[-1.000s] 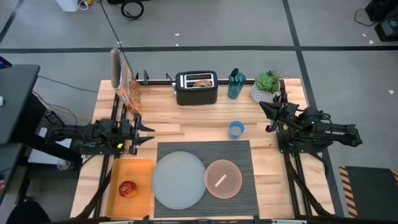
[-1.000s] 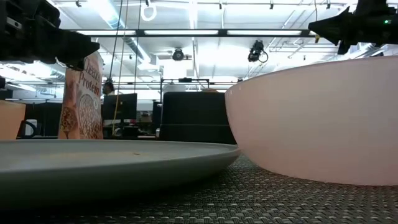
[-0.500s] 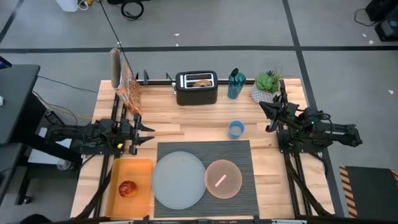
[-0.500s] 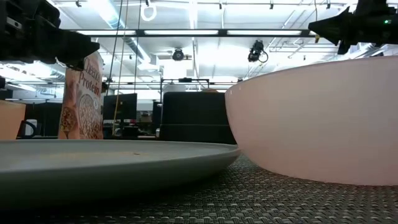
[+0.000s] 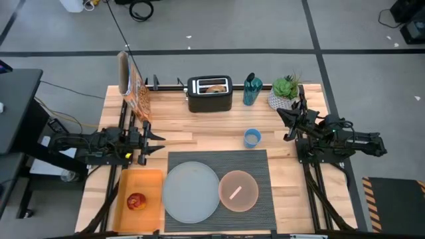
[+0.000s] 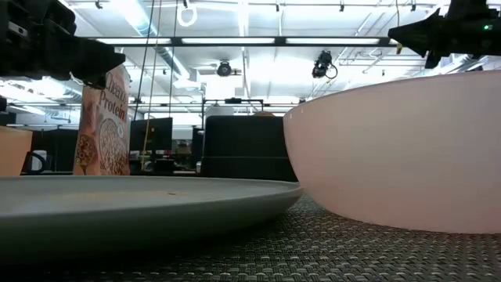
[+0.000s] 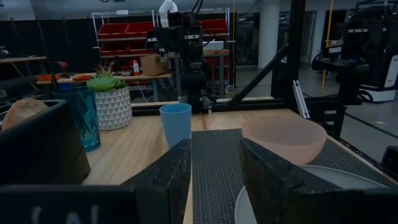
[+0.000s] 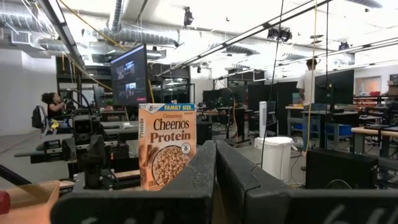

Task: Arrange a breakfast setting

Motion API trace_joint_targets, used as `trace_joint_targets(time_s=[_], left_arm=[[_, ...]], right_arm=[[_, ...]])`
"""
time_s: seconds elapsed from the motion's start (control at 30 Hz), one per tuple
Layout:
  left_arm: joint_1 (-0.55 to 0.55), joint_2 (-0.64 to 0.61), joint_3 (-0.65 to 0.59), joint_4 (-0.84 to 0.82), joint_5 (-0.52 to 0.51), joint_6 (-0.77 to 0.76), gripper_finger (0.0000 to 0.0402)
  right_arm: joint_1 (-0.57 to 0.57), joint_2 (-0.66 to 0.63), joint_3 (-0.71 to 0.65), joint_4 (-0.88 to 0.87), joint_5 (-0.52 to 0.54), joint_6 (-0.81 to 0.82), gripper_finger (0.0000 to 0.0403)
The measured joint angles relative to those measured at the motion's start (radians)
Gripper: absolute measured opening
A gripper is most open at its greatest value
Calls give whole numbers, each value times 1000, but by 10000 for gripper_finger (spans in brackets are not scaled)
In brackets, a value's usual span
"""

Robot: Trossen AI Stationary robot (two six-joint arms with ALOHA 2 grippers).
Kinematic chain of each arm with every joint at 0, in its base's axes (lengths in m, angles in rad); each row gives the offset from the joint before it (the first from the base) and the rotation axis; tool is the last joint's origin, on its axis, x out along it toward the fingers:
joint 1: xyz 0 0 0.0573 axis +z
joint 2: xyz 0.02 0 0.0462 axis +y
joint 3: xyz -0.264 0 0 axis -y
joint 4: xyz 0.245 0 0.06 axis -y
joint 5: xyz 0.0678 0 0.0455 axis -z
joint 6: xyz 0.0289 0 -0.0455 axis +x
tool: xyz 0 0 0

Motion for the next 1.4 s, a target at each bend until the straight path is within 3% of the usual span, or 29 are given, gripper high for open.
trace_joint_targets(time_s=[0.67, 1.03, 1.23, 1.4], left_arm=[[0, 0, 0, 22, 0, -5, 144], [-2, 0, 0, 183, 2, -96, 144], [-3, 0, 4, 230, 3, -271, 144], [-29, 1, 117, 35, -38, -330, 142]], right_arm=[[0, 0, 0, 0, 0, 0, 18], [0, 0, 0, 0, 0, 0, 18], [0, 0, 0, 3, 0, 0, 18], [0, 0, 0, 50, -6, 15, 18]])
